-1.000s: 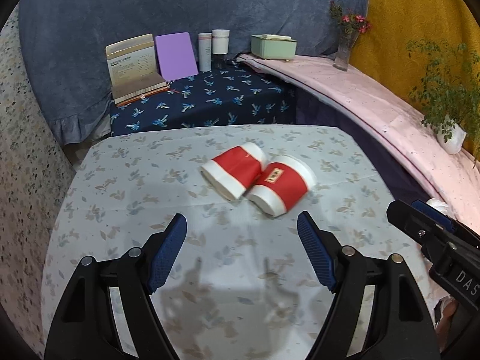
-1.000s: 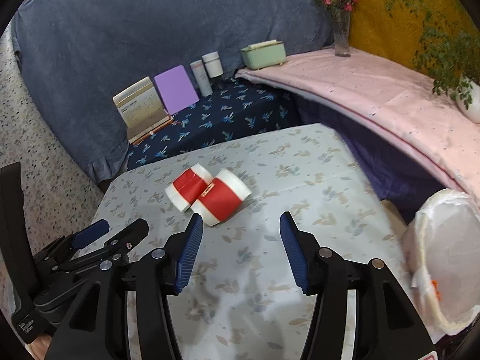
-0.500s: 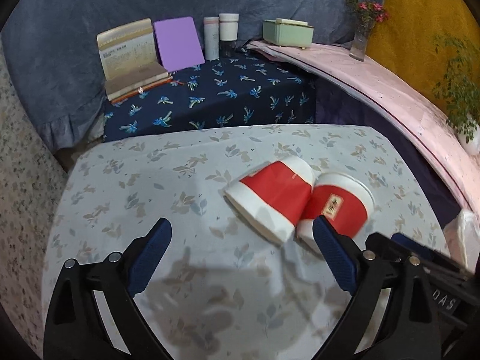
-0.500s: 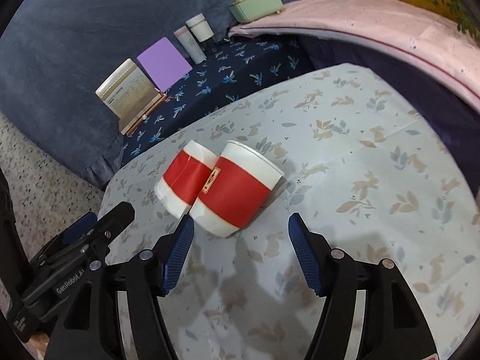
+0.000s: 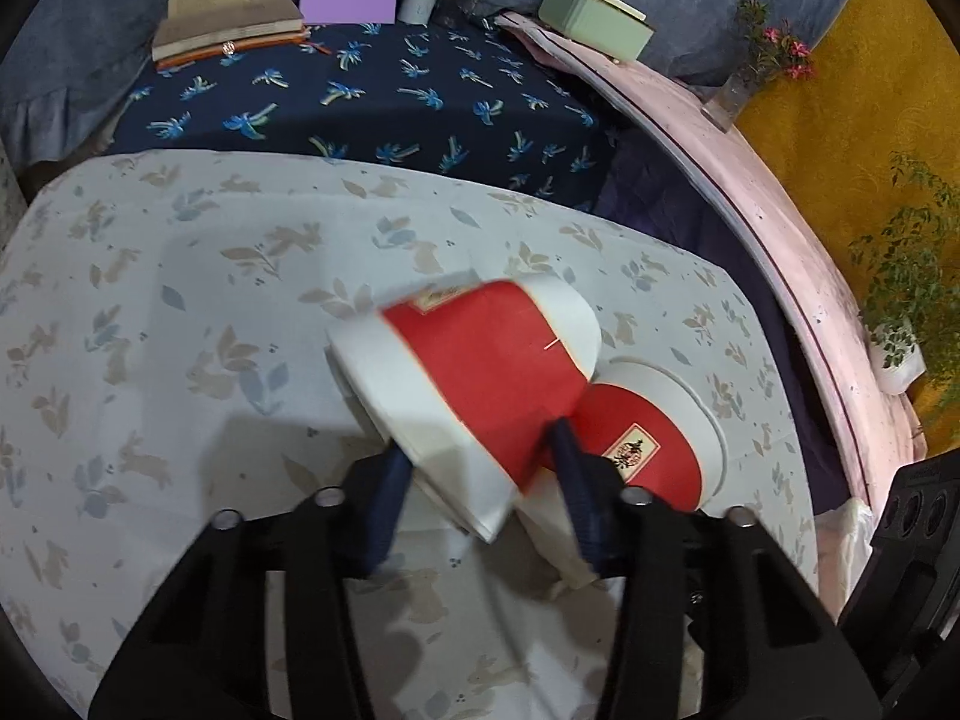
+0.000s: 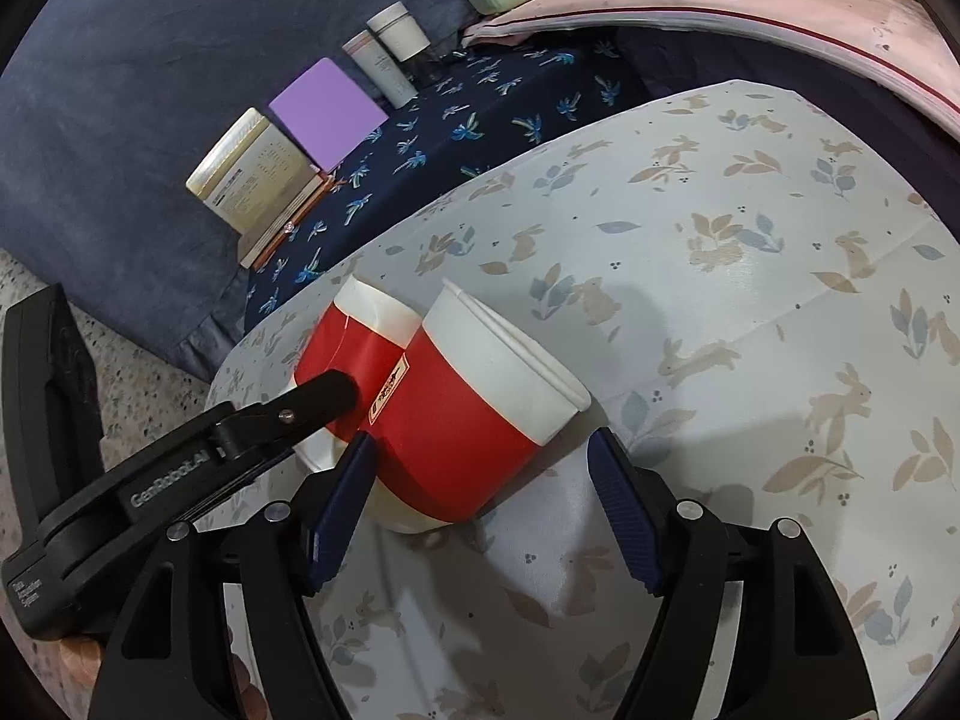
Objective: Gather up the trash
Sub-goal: 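Grasp one paper cup with the left gripper while the right grasps the other cup, then carry both paper cups with both grippers over the bin, then open both grippers to drop the cups into the bin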
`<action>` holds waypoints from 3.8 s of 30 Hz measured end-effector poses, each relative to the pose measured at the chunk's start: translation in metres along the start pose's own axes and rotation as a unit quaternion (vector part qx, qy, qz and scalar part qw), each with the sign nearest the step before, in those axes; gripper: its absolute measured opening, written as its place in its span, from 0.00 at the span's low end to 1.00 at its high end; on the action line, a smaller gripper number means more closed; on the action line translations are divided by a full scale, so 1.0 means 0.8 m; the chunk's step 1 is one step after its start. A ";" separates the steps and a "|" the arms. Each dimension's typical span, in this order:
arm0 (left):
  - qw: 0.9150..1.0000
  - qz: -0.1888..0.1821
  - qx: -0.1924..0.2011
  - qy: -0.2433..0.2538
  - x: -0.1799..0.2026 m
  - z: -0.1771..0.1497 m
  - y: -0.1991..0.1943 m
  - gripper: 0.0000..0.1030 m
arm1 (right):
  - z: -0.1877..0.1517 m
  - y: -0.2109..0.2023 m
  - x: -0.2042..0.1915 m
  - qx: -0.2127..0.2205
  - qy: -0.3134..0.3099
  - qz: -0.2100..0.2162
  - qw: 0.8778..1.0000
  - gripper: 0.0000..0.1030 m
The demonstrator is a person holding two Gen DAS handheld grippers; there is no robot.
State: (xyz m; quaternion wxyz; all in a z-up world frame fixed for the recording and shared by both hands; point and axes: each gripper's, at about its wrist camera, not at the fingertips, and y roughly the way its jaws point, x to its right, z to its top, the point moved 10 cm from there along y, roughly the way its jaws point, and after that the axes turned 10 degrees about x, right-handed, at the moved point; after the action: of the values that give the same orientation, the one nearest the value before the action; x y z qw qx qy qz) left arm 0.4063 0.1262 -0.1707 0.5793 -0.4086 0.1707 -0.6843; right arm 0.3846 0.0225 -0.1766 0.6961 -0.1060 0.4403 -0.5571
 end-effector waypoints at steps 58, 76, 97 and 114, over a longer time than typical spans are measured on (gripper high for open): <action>0.981 -0.113 0.035 0.154 0.313 -0.113 -0.178 0.02 | 0.086 -0.339 0.103 0.187 0.027 -0.034 0.981 0.31; 0.948 -0.189 0.019 0.255 0.500 -0.210 -0.223 0.03 | 0.081 -0.528 0.247 0.278 0.081 -0.099 0.952 0.31; 0.946 -0.184 -0.011 0.265 0.546 -0.252 -0.189 0.24 | 0.068 -0.565 0.328 0.286 0.112 -0.129 0.943 0.31; 0.952 -0.165 -0.001 0.257 0.525 -0.236 -0.180 0.42 | 0.074 -0.534 0.321 0.270 0.110 -0.122 0.949 0.33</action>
State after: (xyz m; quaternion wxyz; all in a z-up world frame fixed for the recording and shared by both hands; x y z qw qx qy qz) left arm 0.1712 -0.2713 -0.0317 0.3946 -0.2422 0.2448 -0.8519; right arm 0.1346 -0.3733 0.0041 0.5728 0.0947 0.3306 -0.7441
